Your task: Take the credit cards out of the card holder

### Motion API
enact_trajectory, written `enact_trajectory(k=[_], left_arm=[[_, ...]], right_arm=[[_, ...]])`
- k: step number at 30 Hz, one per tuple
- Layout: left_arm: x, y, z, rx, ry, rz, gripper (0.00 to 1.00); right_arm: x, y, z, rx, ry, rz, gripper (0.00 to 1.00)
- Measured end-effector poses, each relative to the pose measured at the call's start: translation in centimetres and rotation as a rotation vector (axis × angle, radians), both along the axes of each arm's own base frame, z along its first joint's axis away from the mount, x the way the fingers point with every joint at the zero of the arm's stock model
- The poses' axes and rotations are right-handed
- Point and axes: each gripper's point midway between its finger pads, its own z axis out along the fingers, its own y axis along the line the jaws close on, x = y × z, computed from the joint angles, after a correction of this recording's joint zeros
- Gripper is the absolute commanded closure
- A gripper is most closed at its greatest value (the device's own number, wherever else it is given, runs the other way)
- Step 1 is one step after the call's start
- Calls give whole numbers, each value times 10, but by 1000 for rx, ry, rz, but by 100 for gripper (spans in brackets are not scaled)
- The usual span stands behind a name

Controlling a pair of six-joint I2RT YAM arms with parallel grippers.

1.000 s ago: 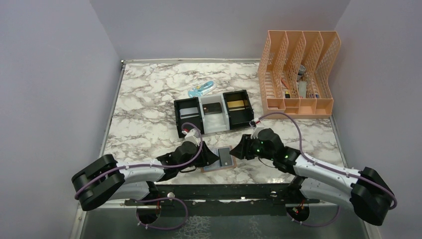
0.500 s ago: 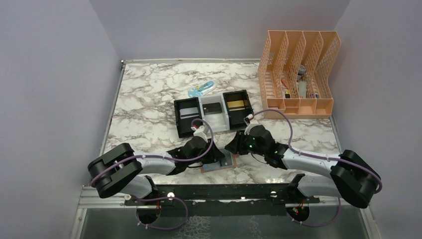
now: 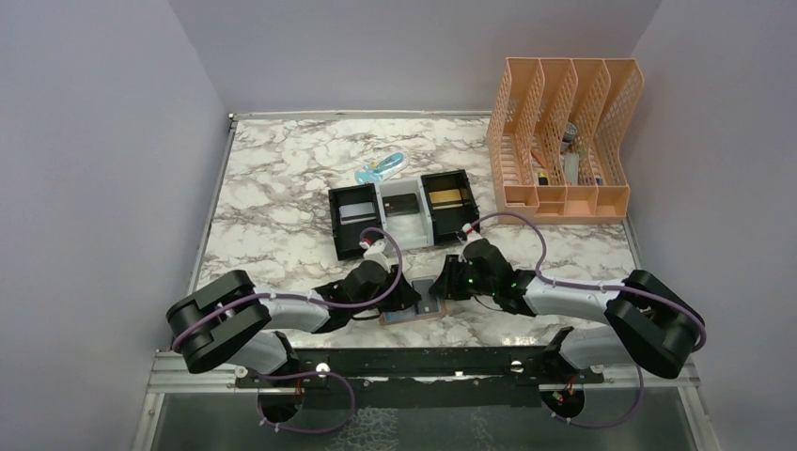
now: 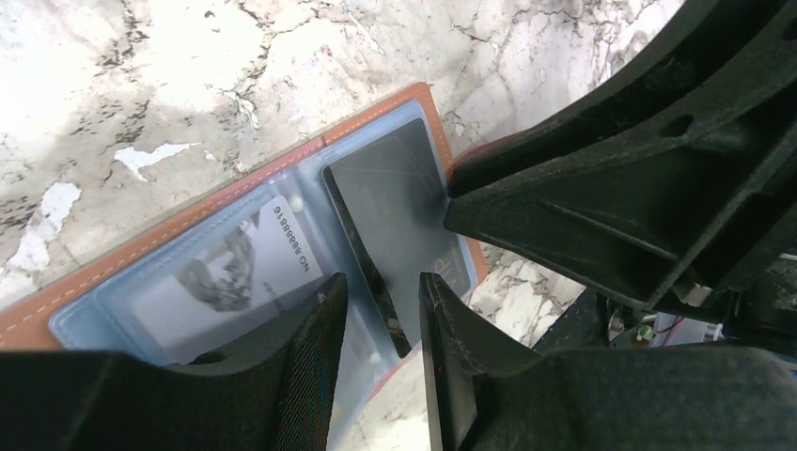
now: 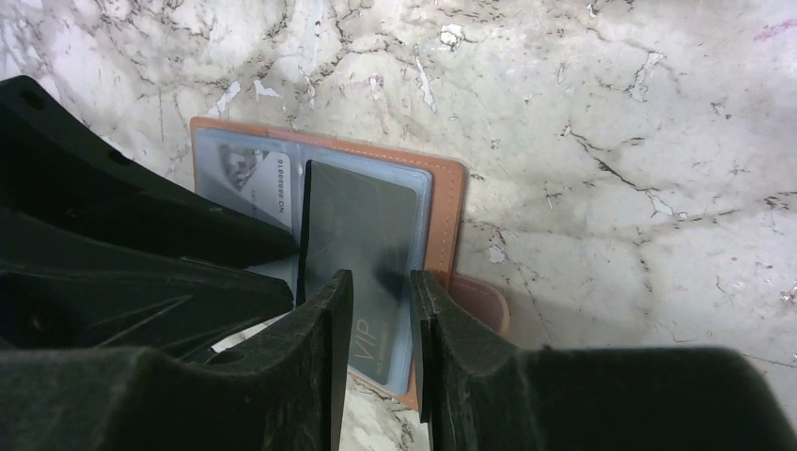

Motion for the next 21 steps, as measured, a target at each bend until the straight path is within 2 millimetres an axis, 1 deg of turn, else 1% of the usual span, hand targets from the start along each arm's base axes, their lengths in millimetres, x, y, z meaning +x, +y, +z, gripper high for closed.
enact_trajectory(k=[2,5,11,18,21], left_arm=[[1,-1,-4,10,7,0,64],[4,-7,-4,6,6,0,66],[3,-4,-6,-1,13,10,71],[0,-2,-7,-35,21,25,75],[1,-4,-8,-57,27,34,79]], right_arm=[[-1,-2,-3,-12,10,-2,71],[-1,-2,-3,-12,9,0,72],[-4,-2,-4,9,5,0,73],[-4,-1,-4,27,4,-2,75],[-4,-1,-4,29,6,-3,75]])
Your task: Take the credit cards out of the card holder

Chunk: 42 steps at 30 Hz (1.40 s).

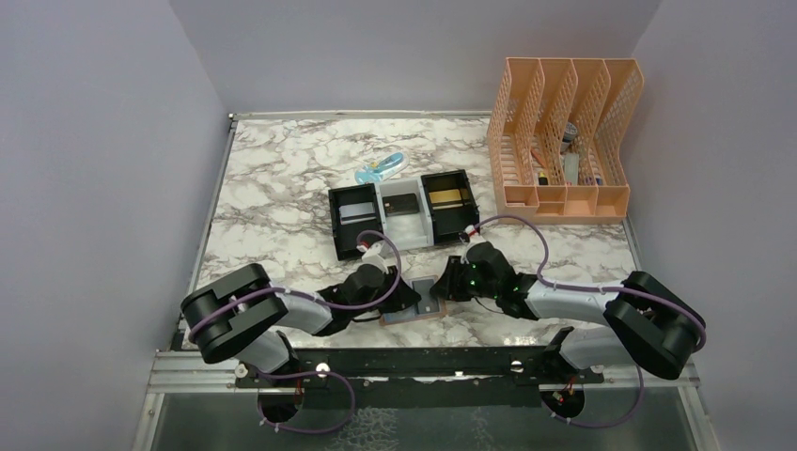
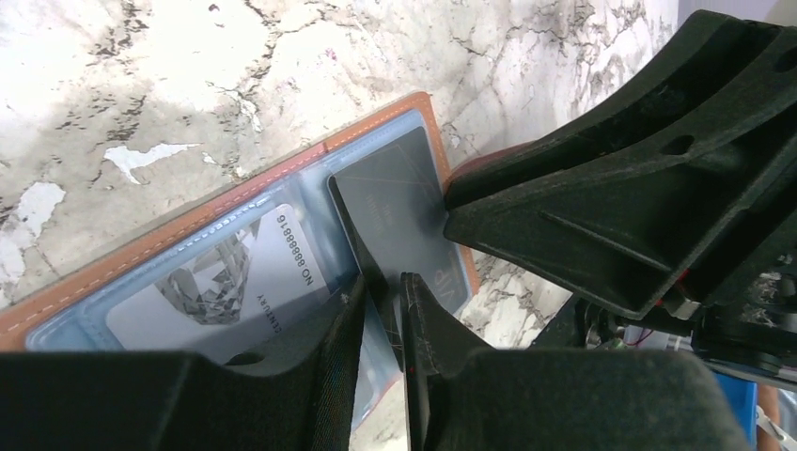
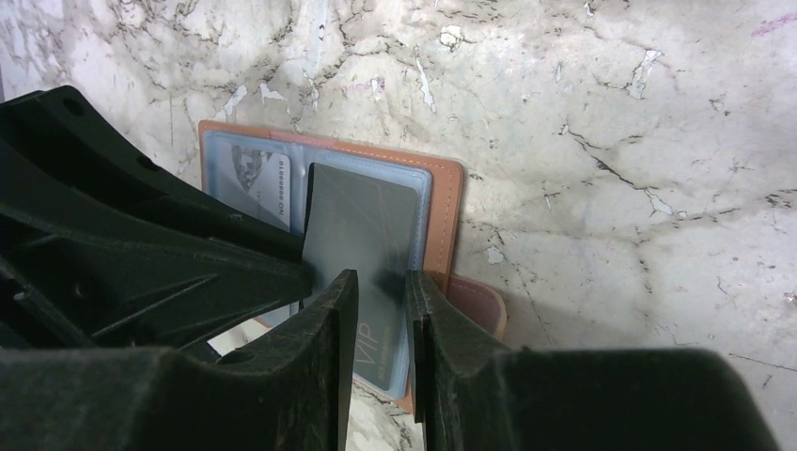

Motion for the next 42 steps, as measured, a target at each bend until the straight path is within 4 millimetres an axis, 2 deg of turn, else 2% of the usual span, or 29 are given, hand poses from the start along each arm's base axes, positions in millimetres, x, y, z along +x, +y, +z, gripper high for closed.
enact_trajectory(k=[9,15,23,35,42], left_arm=[[-2,5,-8,-145,41,83,100],[-1,0,-8,-209,53,88,100],[-2,2,-7,-262,58,99,100],[-2,3,9,-229,37,90,100],[-3,6,1,-167,52,88,100]], right_arm=[[-2,1,0,22,17,-6,75],[-2,0,0,22,18,-9,75],[-1,0,0,22,18,-10,76],[-3,-1,1,18,17,-4,76],[-8,-3,3,10,15,20,76]])
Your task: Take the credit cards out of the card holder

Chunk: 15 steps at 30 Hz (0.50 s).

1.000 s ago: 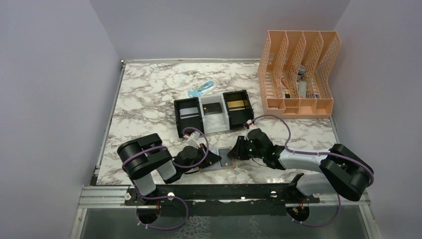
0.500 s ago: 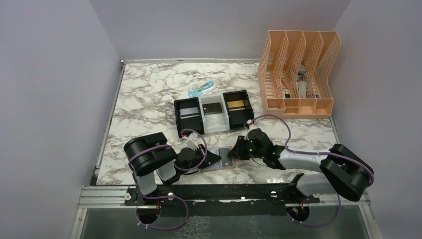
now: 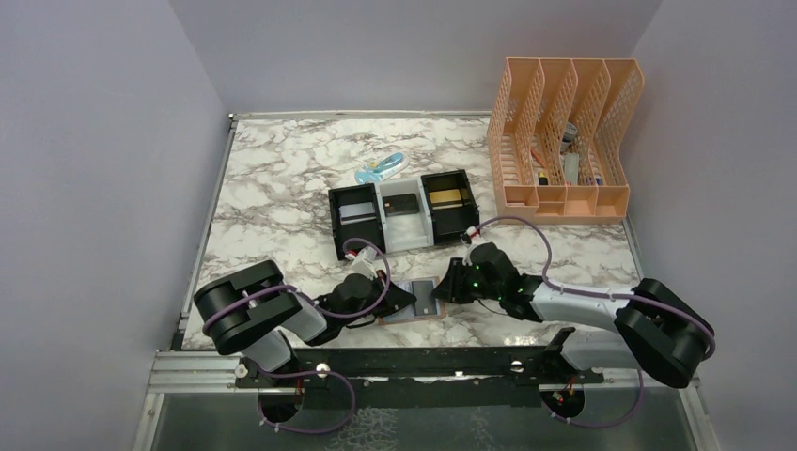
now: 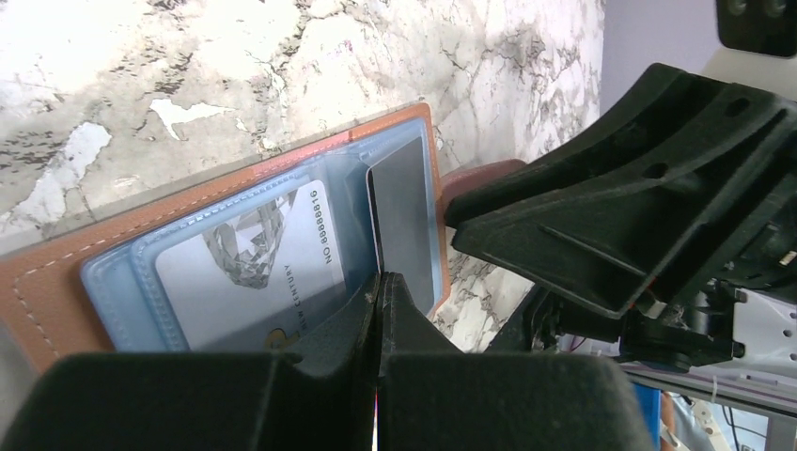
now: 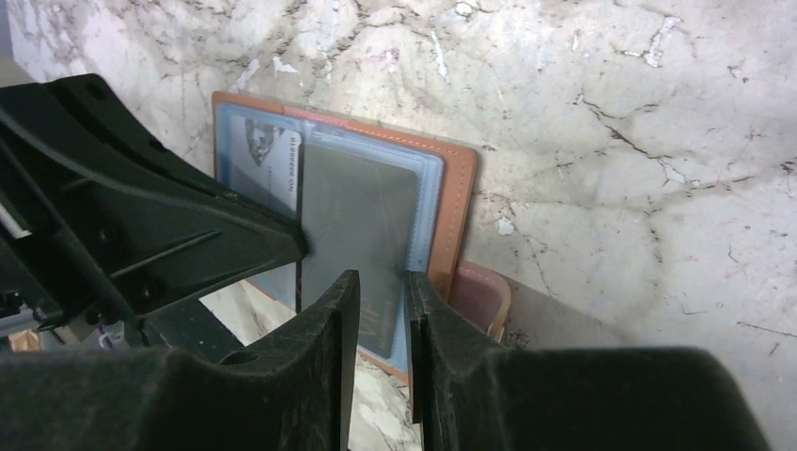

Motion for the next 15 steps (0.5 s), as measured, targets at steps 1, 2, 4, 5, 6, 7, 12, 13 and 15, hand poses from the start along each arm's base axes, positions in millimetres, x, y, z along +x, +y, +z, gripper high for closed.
enact_trajectory(k=[1,2,4,5,6,7,12,13,15], left_arm=[[0,0,0,3,0,-1,100],[0,0,-1,4,-1,-1,100],[0,1,-1,8,-2,-3,100],[0,1,-1,9,-3,-3,100],[0,1,0,10,-5,-4,100],[0,1,0,10,-6,-5,100],[0,1,0,20,-11,-11,100],[0,-1,0,21,-11,-13,100],[1,-2,1,19,-14,-14,100]], right_arm=[[-1,0,2,2,-5,6,75],[-1,0,4,6,-12,12,75],[-2,3,12,21,-34,34,74],[-2,5,16,30,-44,48,74],[-2,7,20,41,-53,65,74],[-3,10,25,51,-60,82,74],[-4,23,34,83,-60,141,72],[-4,23,31,77,-50,141,72],[-5,23,20,52,-20,140,72]])
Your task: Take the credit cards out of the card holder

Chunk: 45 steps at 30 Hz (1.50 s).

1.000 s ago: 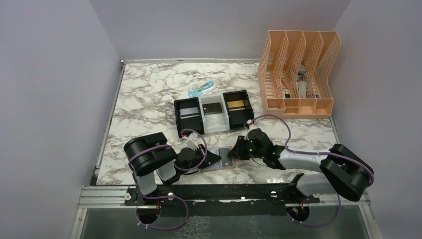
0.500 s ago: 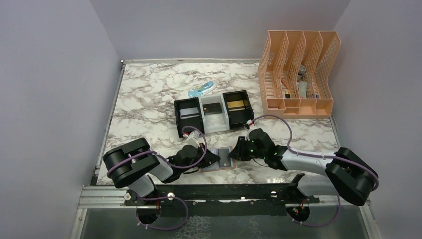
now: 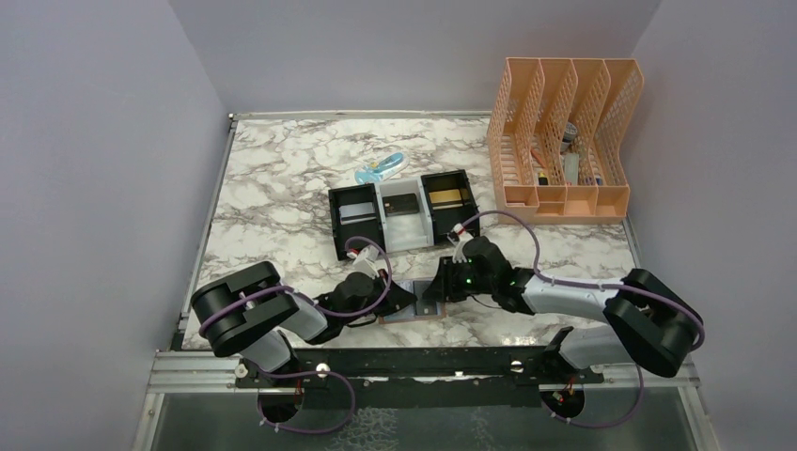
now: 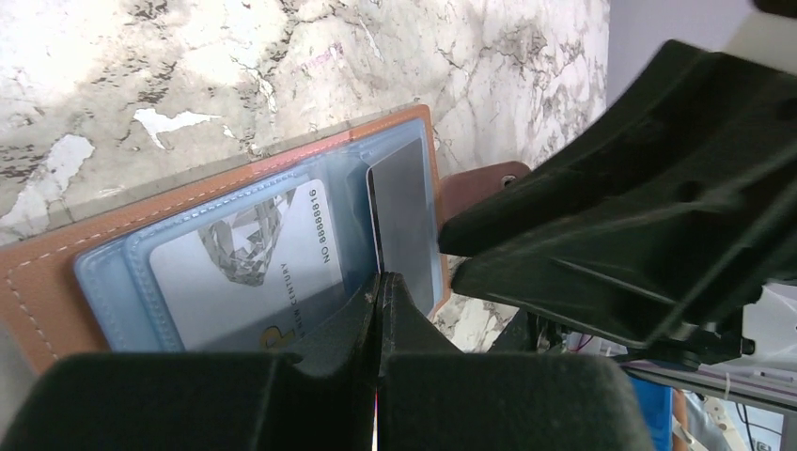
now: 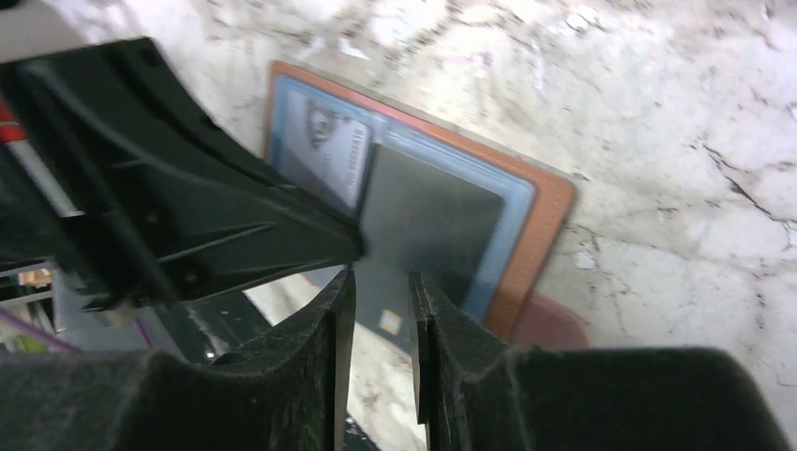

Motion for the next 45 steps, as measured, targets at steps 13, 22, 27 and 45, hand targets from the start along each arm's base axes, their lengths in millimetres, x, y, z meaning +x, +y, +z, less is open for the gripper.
enact_trajectory(k=[13,22,27,45], left_arm=[[-2,3,0,15,0,-3,100],[-3,6,3,20,-5,-1,100],[-3,8,4,27,-11,-2,100],[-3,9,6,46,-27,-12,90]], right_arm=[[0,-3,-22,-56,67,-37,71],[5,-5,-22,-62,61,-68,71],[8,-7,-24,-74,54,-89,71],[9,-8,-24,-75,59,-101,72]])
